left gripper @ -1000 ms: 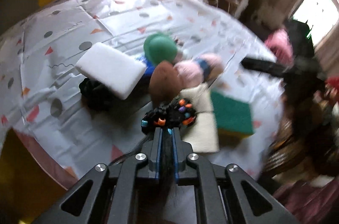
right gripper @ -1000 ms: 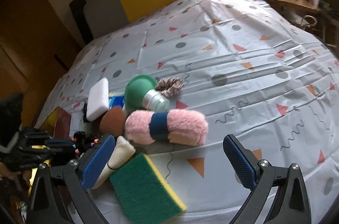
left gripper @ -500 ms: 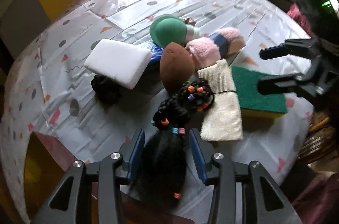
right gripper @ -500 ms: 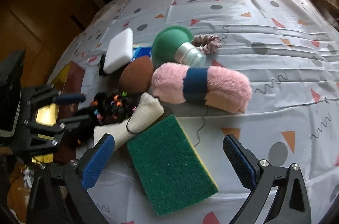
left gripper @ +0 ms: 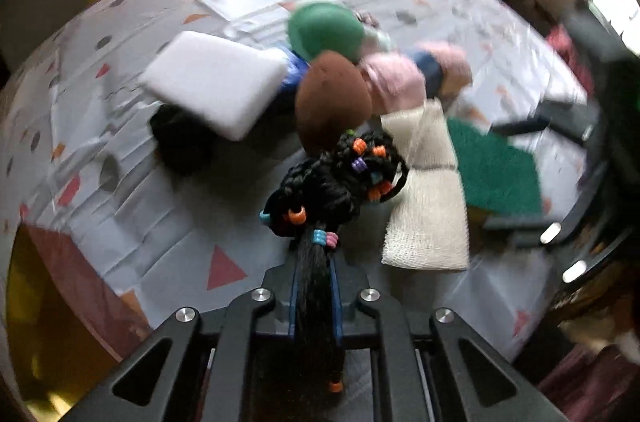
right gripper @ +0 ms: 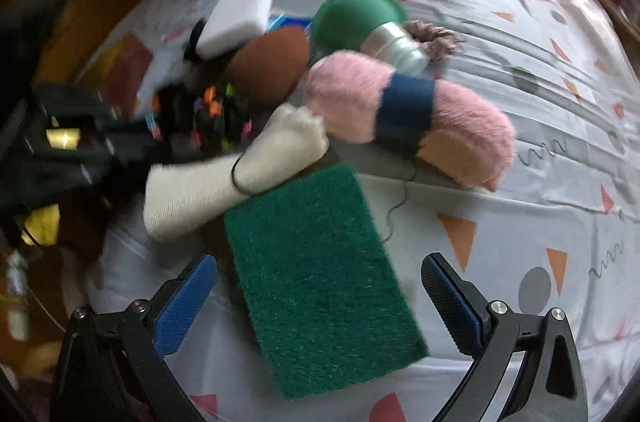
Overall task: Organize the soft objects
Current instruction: 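Reach the left tool to the black beaded hair extension and grasp it, then drop the hair extension into the tray with left tool while right grasps green pad, then carry the green scouring pad over the gold tray and release it with the right tool, then move the left tool to the cream mesh cloth roll and grasp it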
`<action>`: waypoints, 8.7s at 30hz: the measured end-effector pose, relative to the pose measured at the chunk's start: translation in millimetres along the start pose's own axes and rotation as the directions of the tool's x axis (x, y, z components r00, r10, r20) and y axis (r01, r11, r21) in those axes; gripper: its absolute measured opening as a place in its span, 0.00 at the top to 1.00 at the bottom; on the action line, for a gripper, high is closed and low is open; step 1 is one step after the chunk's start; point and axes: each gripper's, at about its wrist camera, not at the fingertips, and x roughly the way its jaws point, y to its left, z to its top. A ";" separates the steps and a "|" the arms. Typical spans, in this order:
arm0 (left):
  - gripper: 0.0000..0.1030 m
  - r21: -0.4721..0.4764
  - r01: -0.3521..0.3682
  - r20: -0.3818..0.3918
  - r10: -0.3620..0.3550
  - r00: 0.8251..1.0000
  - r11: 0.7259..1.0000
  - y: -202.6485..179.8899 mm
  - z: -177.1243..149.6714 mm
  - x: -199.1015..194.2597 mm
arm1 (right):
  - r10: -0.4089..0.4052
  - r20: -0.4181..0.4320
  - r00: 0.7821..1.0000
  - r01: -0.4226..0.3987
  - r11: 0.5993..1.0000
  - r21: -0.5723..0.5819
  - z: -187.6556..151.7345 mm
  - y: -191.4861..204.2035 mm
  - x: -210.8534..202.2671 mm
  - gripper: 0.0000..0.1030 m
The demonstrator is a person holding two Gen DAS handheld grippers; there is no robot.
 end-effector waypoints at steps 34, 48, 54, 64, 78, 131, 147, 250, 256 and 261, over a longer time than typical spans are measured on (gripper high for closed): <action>0.90 -0.679 0.174 0.407 0.168 0.898 0.713 77.8 -155.2 -151.1 | -0.141 0.026 0.990 0.143 0.987 -0.079 -12.9 16.6 10.8 0.27; 0.90 -0.826 -0.040 0.192 0.347 0.918 0.562 189.9 -209.6 -118.9 | -0.150 0.032 0.988 0.152 0.985 -0.087 -14.0 19.0 11.5 0.26; 0.83 -0.835 -0.159 0.073 0.391 0.917 0.528 212.3 -211.1 -98.6 | -0.149 0.033 0.988 0.152 0.985 -0.086 -14.0 17.8 11.1 0.26; 0.68 -0.814 -0.246 0.052 0.488 0.872 0.526 178.0 -212.0 -127.2 | -0.151 0.033 0.988 0.154 0.984 -0.088 -14.0 18.5 10.8 0.26; 0.68 -0.754 -0.222 0.173 0.513 0.841 0.618 64.3 -204.3 -151.0 | -0.194 0.055 0.979 0.200 0.973 -0.118 -15.1 26.5 8.8 0.28; 0.68 -0.786 -0.238 0.152 0.553 0.819 0.570 54.4 -242.9 -158.8 | 0.229 0.123 0.966 -0.190 0.944 -0.269 43.6 234.0 -34.0 0.30; 0.68 -0.834 -0.238 0.110 0.573 0.812 0.498 75.1 -270.8 -165.3 | 0.136 -0.033 0.990 -0.140 0.967 -0.215 119.9 315.1 62.3 0.28; 0.37 -0.135 -0.142 0.099 0.156 0.983 0.981 -84.6 29.0 30.0 | -0.112 0.416 0.903 -0.143 0.833 0.535 6.2 -94.0 -73.3 0.00; 0.43 -0.030 -0.177 0.063 0.178 0.982 0.984 -98.1 39.6 43.1 | -0.103 0.402 0.910 -0.147 0.825 0.545 6.8 -96.0 -68.6 0.00; 0.52 -0.105 -0.140 0.089 0.149 0.985 0.985 -91.5 25.8 44.3 | -0.122 0.396 0.910 -0.135 0.816 0.562 5.1 -100.4 -68.2 0.00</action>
